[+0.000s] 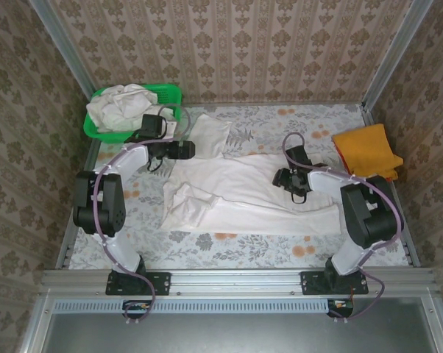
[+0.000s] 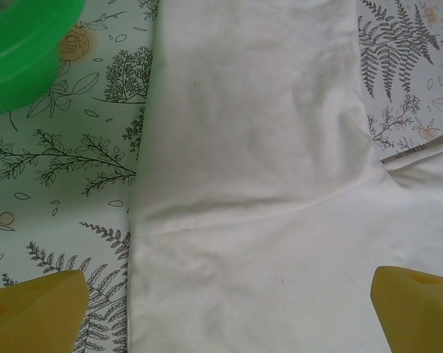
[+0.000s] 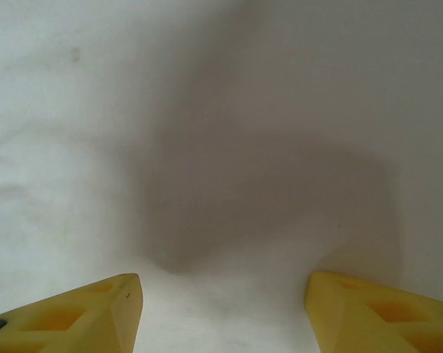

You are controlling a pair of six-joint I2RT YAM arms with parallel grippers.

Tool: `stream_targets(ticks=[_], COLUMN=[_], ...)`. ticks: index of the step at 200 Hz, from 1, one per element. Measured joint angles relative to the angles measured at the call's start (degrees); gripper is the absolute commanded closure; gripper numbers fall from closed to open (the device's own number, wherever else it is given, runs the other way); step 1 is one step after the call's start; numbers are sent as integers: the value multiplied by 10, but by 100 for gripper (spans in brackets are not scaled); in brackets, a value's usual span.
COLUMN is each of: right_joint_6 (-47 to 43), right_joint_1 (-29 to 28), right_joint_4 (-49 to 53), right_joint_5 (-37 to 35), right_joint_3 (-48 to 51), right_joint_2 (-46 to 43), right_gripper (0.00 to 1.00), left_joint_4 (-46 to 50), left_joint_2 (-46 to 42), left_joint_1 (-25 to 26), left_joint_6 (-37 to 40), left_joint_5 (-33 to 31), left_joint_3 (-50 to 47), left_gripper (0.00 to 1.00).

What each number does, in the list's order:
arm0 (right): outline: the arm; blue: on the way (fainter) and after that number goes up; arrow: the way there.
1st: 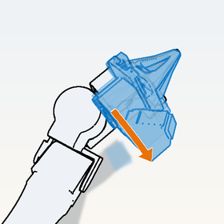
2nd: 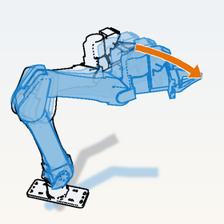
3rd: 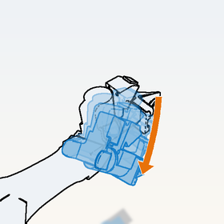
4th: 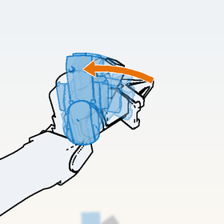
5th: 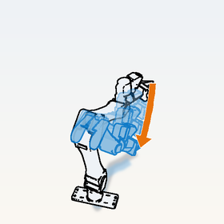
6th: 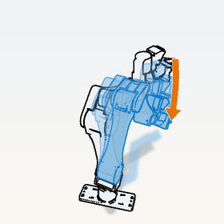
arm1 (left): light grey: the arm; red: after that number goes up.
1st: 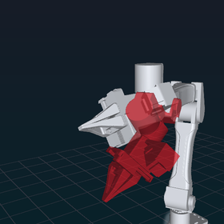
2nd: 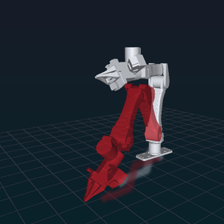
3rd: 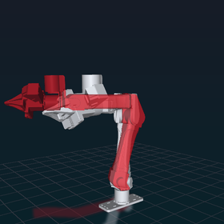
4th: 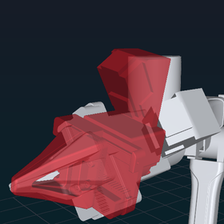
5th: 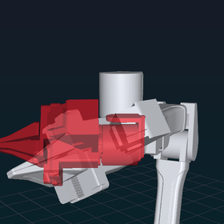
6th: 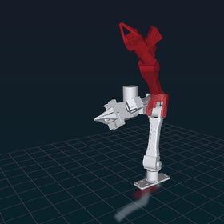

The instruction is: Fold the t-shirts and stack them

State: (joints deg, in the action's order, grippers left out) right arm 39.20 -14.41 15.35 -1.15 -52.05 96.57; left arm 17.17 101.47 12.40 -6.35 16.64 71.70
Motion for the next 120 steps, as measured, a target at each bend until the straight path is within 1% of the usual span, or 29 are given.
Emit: stream_targets(ticks=[32,54,69,93,120], right_joint_6=[0,4,-4,-38,-94], right_joint_1=[18,43,57,64,50], right_joint_4=[26,51,81,118,138], right_joint_5=[0,19,32,33,33], right_joint_3=[-24,-47,-76,-108,-140], right_joint_2=[17,27,45,54,51], right_gripper=[36,32,32,30,27], left_joint_4=[0,0,-2,-8,-13], left_joint_2=[0,0,0,-3,-7], left_joint_1=[0,0,-1,-3,-9], left_joint_6=[0,0,0,0,0], left_joint_5=[0,0,0,-1,-2], left_joint_3=[-3,-8,-10,-18,-24], left_gripper=[0,0,0,0,0])
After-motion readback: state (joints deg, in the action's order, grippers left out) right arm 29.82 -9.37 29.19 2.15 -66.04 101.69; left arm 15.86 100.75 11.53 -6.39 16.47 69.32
